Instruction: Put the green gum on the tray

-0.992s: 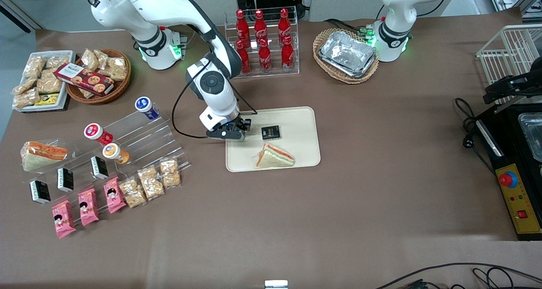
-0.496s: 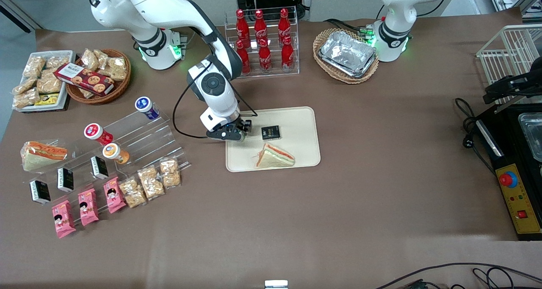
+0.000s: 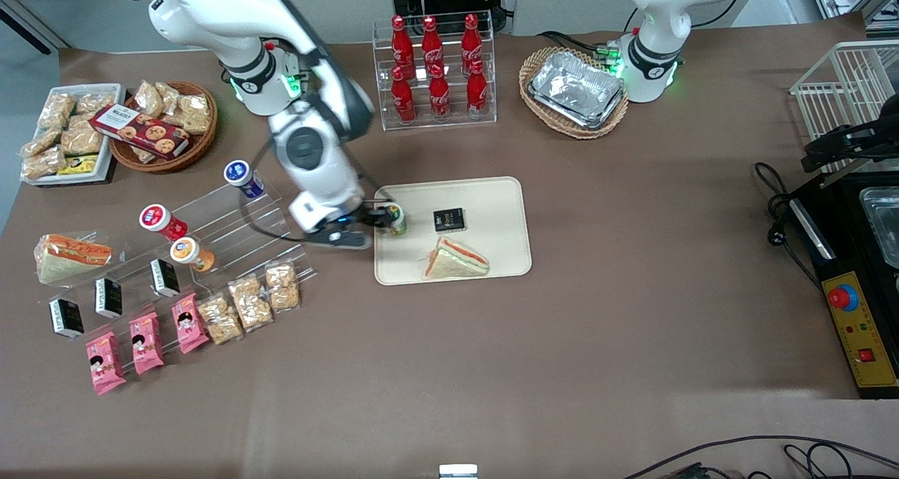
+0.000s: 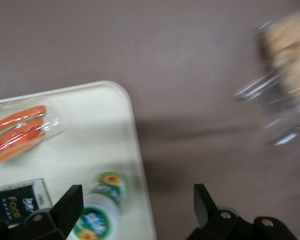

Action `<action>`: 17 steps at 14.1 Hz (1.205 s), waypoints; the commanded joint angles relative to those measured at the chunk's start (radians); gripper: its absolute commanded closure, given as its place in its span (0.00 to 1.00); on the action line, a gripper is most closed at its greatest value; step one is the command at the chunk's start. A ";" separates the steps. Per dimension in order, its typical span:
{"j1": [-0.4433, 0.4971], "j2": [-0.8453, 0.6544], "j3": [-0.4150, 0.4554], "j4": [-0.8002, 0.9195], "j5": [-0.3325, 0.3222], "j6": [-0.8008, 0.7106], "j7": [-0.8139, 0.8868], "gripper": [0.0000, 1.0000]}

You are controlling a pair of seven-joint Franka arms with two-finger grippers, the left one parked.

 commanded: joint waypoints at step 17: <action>-0.518 -0.209 0.003 0.550 -0.052 -0.890 -0.509 0.01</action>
